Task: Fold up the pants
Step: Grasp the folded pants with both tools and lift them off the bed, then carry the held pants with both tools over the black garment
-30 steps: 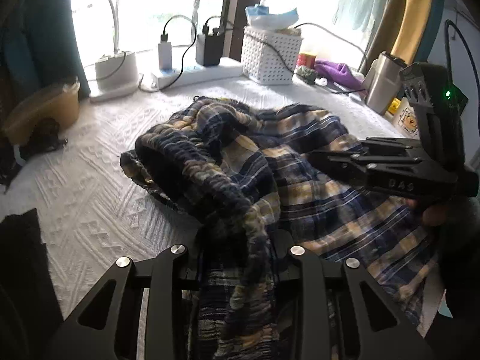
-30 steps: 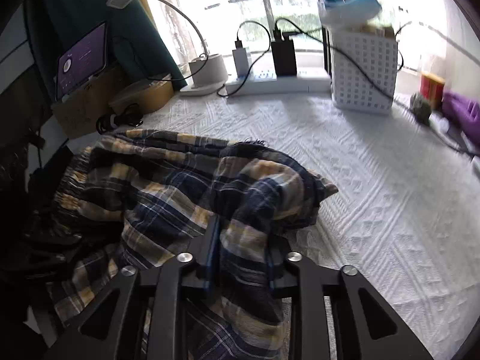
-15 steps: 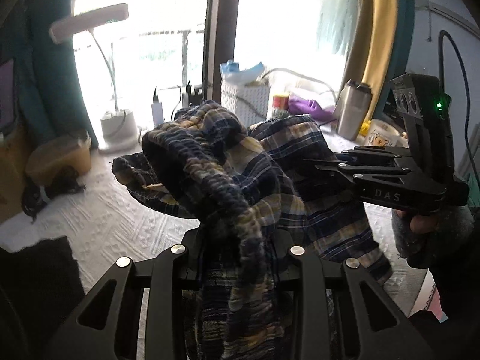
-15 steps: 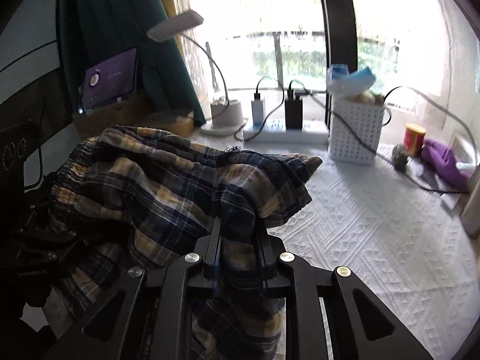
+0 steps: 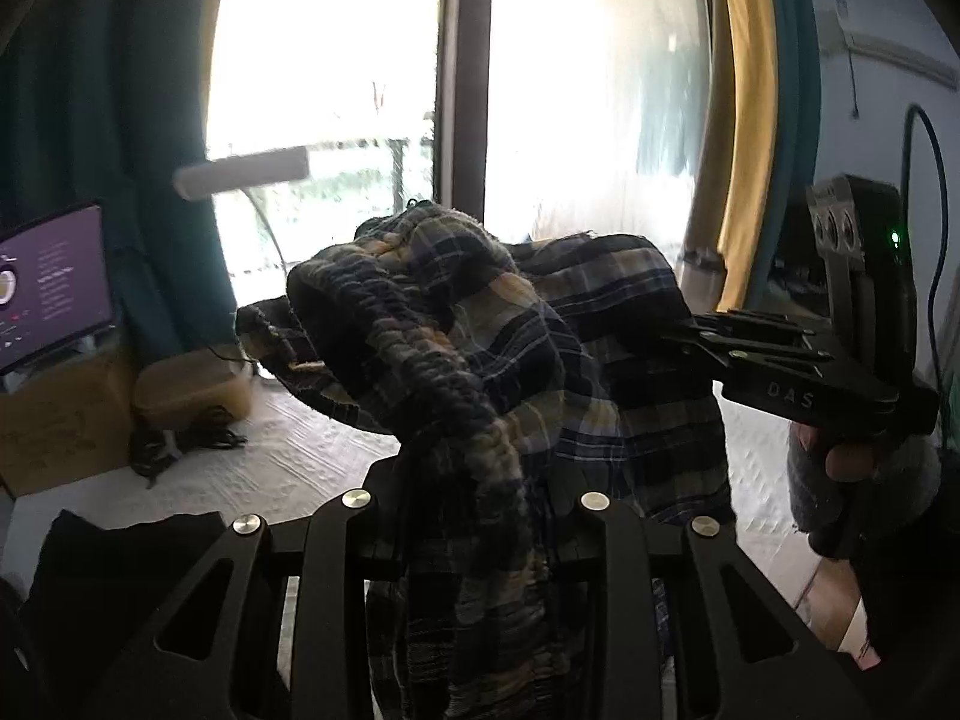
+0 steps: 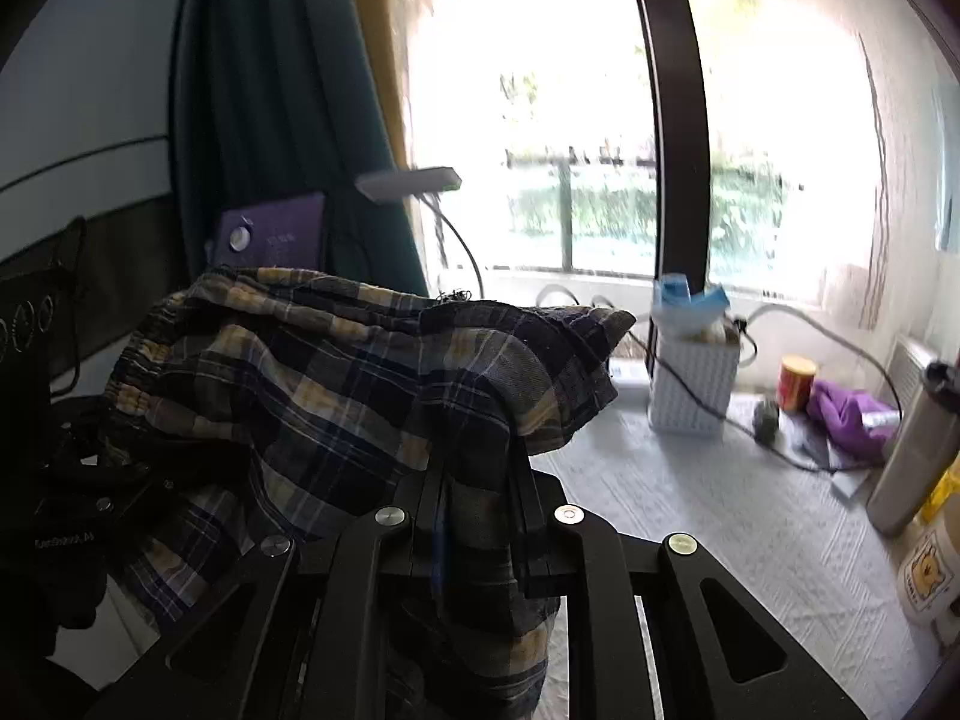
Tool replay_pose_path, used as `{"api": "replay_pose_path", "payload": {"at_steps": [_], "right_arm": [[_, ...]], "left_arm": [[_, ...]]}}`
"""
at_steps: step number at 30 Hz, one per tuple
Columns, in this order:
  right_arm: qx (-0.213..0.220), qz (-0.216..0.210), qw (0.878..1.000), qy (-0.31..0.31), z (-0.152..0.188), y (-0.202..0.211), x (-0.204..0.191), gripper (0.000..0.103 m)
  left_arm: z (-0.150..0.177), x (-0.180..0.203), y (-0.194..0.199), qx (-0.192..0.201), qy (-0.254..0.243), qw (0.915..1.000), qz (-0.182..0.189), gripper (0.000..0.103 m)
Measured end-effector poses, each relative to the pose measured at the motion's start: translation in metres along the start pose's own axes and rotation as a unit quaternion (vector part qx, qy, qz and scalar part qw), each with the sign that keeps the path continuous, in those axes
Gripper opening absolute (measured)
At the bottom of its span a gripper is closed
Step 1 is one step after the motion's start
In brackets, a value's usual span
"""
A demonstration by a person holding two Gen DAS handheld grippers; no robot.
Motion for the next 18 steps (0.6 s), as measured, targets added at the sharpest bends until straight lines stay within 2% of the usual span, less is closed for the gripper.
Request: {"api": "replay_pose_path", "payload": {"at_steps": [9,18], "right_arm": [[0.047,-0.032,0.998,0.037,-0.028,0.022,-0.052,0.016],[0.046,-0.080,0.994,0.065,-0.034,0.013,-0.108,0.016]], "left_arm": [[0.001,-0.024,0.056,0.035,0.008,0.9983,-0.046,0.029],[0.020,-0.060,0.096,0.050,0.017,0.9938,-0.098,0.029]]}}
Point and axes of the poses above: each gripper's, at about its wrist camera, not at the fingertips, and y roughly against the way its jaws point, x to its right, z to its underside, the point moved 2 cm from there along -y, roughly the way its jaws point, and after that the axes turned 1 degree about -y, right-handed, at the moved point
